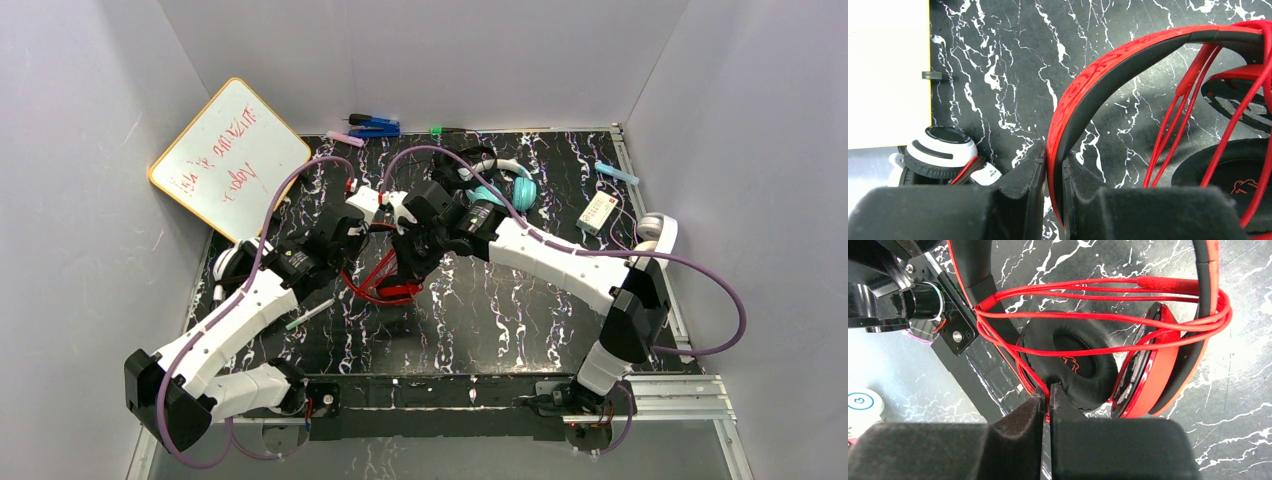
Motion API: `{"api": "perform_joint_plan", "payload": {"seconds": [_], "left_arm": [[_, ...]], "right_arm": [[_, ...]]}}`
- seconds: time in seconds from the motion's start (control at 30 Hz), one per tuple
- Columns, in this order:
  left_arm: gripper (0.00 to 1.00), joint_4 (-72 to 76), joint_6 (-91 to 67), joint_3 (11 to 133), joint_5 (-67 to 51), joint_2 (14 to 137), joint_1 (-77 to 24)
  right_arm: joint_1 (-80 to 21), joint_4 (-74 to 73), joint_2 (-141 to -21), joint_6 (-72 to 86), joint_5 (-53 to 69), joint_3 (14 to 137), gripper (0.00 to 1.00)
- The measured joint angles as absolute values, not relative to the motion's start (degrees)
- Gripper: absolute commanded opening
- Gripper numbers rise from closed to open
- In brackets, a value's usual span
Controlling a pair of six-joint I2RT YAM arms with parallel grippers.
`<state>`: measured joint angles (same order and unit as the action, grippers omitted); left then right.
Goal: Wrap the headphones
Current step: Wrap the headphones cable around the headphones.
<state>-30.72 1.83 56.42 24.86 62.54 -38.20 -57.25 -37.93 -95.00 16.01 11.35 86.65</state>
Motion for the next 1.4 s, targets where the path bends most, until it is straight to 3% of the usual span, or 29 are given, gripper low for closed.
{"api": "perform_joint_plan", "payload": {"seconds": [0.47,1.4], "left_arm": [[0.00,-33.54,8.27,58.33,21.37,62.98,-37.23],[0.00,-38.44,-0.58,62.41,17.74,65.71,-36.86]], "right_arm": [[-56.21,-40.86,-94.98,10.15,12.21,86.91,0.17],[-55.90,-40.25,-97.10,11.75,9.04,89.49,0.19]]}}
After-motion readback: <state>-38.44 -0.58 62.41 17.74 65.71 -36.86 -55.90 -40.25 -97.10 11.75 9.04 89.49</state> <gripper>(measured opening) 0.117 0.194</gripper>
